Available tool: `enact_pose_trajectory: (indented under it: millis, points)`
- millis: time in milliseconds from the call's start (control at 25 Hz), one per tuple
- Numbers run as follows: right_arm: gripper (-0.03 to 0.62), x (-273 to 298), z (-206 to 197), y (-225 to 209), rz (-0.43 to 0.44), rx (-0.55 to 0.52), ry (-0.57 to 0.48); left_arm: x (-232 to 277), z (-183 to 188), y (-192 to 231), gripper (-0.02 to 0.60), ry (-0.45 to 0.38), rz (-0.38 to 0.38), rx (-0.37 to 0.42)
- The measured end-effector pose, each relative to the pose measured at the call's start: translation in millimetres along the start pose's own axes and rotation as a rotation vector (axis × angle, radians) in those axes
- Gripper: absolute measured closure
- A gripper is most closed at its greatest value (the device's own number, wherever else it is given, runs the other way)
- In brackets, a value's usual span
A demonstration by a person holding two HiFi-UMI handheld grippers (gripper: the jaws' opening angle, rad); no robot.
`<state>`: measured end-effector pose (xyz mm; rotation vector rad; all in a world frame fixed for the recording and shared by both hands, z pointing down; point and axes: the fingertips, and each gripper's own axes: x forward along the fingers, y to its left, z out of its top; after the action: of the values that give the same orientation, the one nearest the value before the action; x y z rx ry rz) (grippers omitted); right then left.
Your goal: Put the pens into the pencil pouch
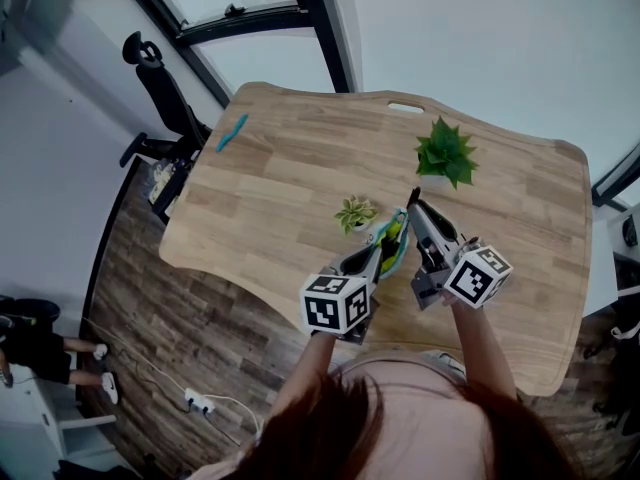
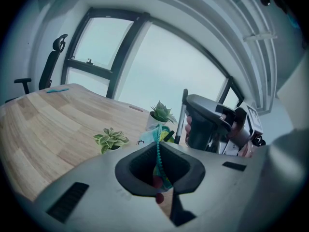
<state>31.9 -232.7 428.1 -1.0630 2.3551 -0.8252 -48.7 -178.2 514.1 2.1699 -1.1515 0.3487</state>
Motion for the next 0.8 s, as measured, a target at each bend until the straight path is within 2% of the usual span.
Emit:
enact_pose_trajectory:
  millis: [360,800]
  points:
    - [0.556,0,-33,-3,-0.022,-0.093,0.111,0,-1,0,0.571,-0.001,0.000,-0.005]
    - [0.556,1,-56,9,-0.003,-0.323,0.223,0,0,0,0.571,-0.006,0.004,-0.008]
